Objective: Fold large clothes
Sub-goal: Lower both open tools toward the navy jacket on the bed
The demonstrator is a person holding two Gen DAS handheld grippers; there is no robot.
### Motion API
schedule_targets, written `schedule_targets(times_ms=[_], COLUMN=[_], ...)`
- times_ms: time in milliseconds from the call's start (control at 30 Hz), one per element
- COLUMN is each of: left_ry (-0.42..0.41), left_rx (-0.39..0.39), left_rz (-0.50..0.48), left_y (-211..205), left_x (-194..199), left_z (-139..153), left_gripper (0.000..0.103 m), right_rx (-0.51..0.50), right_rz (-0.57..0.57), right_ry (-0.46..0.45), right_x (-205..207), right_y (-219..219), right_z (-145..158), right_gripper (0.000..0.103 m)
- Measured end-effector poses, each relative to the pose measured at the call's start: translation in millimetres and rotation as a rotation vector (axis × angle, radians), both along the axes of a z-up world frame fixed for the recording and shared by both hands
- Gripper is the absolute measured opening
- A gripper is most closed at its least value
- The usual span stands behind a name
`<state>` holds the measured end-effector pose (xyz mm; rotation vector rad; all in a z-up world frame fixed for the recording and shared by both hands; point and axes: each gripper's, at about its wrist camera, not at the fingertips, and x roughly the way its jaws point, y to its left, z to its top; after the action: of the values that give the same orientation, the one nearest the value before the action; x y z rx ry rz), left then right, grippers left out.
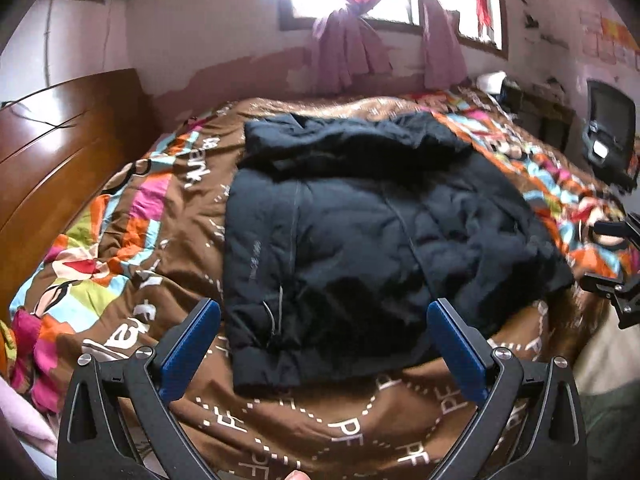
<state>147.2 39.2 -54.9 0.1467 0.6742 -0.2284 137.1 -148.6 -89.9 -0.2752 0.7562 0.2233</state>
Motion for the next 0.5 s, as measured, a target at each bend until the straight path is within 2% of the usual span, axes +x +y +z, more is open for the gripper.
schedule_targets(times_ms=[300,500], left_ry=[0.103,0.159], left_rx=[0.052,0.095], left_rz=[-0.028,-0.039], left_y=[-8.1,-10.7], left_x=[10.2,18.5], left_z=[-49.1,-78.6], left_gripper=[0.101,0.101], right_rx=[-0.055,-0.15], right_rz=[-0.033,-0.037], right_ry=[0.124,0.122], right_x=[25.4,36.6], right_y=[-2.7,1.5], right_z=[-48.9,-70.1], right_gripper=[0.103,0.103])
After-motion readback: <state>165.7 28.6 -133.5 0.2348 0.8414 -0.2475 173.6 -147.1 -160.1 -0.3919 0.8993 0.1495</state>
